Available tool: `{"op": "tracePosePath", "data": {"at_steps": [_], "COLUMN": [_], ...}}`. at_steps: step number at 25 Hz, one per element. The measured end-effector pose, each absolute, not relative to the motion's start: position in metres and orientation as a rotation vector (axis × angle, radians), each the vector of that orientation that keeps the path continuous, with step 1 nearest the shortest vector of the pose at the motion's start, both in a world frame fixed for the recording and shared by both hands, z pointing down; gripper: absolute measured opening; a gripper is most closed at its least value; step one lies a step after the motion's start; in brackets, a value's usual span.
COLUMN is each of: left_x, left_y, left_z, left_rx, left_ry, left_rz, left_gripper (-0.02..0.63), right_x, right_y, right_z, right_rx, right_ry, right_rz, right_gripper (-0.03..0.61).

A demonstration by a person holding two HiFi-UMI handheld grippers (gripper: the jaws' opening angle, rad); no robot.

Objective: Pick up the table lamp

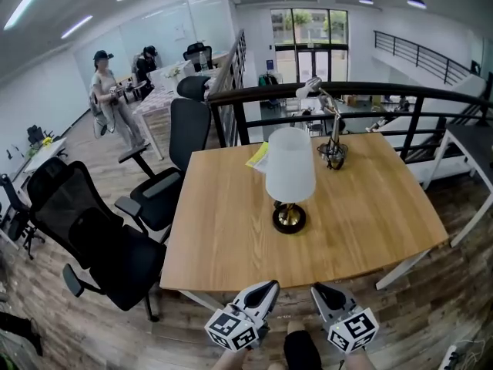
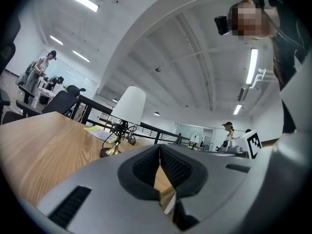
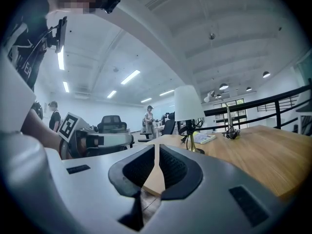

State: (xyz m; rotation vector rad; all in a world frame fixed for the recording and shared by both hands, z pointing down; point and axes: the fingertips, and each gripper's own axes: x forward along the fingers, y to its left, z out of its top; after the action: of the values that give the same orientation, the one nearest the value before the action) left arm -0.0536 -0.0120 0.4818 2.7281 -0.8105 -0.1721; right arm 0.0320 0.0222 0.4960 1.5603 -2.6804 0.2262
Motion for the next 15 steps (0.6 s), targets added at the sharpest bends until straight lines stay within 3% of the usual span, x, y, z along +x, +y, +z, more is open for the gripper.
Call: {"op": "tracePosePath", "data": {"at_steps": [15], "left_x": [-0.015], "left_y": [-0.127], "left_z": [0.503], "left_rx": [2.641], "left_ry": [-0.866], "left_rz": [-0.181], "left_gripper": [0.011], "right_x": [0.047], "right_y": [-0.096], "right_z": [0.530], "right_rx": [1.419], "right_ry": [-2.723], "right_rz": [0.294], "right_gripper": [0.043]}}
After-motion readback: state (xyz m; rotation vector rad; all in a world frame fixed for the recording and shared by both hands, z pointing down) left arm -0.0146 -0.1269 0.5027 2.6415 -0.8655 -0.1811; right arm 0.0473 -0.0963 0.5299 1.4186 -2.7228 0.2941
